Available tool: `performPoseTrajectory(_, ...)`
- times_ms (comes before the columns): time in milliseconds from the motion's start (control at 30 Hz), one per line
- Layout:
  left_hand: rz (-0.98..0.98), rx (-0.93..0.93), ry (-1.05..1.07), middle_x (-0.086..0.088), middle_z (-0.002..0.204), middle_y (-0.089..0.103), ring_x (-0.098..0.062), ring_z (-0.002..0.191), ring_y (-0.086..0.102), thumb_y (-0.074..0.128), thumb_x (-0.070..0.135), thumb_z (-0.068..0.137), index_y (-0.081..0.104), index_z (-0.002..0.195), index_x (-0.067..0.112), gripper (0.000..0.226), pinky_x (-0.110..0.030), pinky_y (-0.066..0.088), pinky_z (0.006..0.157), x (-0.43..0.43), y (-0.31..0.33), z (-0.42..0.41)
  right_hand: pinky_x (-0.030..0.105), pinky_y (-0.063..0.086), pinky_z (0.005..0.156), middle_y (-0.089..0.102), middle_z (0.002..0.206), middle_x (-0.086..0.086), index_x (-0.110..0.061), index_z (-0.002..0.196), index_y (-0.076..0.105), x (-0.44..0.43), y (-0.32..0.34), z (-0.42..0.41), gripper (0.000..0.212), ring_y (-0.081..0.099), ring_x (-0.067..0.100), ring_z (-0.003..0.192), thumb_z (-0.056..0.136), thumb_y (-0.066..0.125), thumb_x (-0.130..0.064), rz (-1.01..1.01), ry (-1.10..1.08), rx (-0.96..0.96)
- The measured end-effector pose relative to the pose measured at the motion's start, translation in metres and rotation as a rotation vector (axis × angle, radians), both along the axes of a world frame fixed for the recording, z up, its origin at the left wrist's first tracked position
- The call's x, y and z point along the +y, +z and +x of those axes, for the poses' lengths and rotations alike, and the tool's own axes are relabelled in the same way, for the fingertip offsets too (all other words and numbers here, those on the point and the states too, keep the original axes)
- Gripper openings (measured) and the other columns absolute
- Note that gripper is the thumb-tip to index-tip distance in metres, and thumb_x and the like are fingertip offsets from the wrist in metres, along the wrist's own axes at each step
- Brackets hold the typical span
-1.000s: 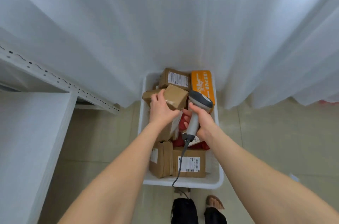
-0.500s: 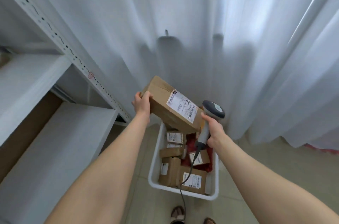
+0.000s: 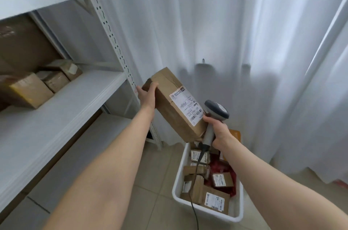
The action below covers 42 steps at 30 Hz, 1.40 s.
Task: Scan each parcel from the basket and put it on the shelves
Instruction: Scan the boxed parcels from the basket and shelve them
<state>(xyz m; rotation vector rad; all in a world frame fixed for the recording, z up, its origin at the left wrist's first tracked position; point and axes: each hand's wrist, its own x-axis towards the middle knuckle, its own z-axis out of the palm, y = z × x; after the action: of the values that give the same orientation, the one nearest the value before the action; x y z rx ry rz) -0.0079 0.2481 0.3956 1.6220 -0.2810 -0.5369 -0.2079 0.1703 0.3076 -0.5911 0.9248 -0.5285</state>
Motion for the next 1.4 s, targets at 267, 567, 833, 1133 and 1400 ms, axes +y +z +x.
performPoseTrajectory(267,0.023,-0.079,-0.165,-0.007,0.126,0.059,-0.026,0.113,0.058,0.080,0.017,0.073,0.040,0.132,0.017,0.072,-0.049,0.047,0.099,0.066,-0.016,-0.023,0.037,0.055,0.064,0.071,0.098,0.011,-0.014,0.101,0.057,0.091,0.033,0.041,0.029,0.067,0.028,0.093,0.080,0.070,0.001,-0.022,-0.068,-0.065)
performPoseTrajectory(567,0.122,0.041,-0.424,0.000,0.125,0.056,-0.023,0.103,0.057,0.081,0.019,0.072,0.036,0.125,0.039,0.072,-0.050,0.057,0.073,0.125,-0.023,-0.020,0.040,0.053,0.073,0.068,0.104,0.011,-0.015,0.096,0.059,0.133,0.057,0.035,0.018,0.063,0.030,0.100,0.086,0.066,-0.002,-0.130,-0.080,-0.045)
performPoseTrajectory(833,0.152,0.022,-0.329,0.001,0.120,0.052,-0.026,0.103,0.057,0.076,0.019,0.080,0.036,0.138,0.032,0.071,-0.051,0.055,0.082,0.140,-0.018,-0.027,0.028,0.047,0.051,0.063,0.069,0.009,-0.006,0.100,0.061,0.142,0.072,0.013,0.014,0.054,0.016,0.053,0.086,0.063,-0.003,-0.309,0.087,-0.050)
performPoseTrajectory(1133,0.225,0.032,-0.306,-0.005,0.131,0.052,-0.030,0.112,0.054,0.071,0.018,0.084,0.032,0.143,0.030,0.072,-0.050,0.053,0.083,0.138,-0.025,-0.051,0.026,0.044,0.044,0.056,0.056,0.007,-0.001,0.096,0.058,0.143,0.093,-0.003,0.011,0.050,0.015,0.043,0.086,0.060,-0.002,-0.364,0.233,0.025)
performPoseTrajectory(1400,0.245,0.049,-0.283,-0.007,0.134,0.050,-0.032,0.114,0.053,0.070,0.016,0.085,0.028,0.145,0.029,0.075,-0.051,0.051,0.084,0.134,-0.028,-0.059,0.025,0.045,0.048,0.056,0.058,0.006,-0.005,0.099,0.057,0.139,0.101,-0.016,0.012,0.049,0.015,0.047,0.087,0.059,-0.006,-0.328,0.310,0.071)
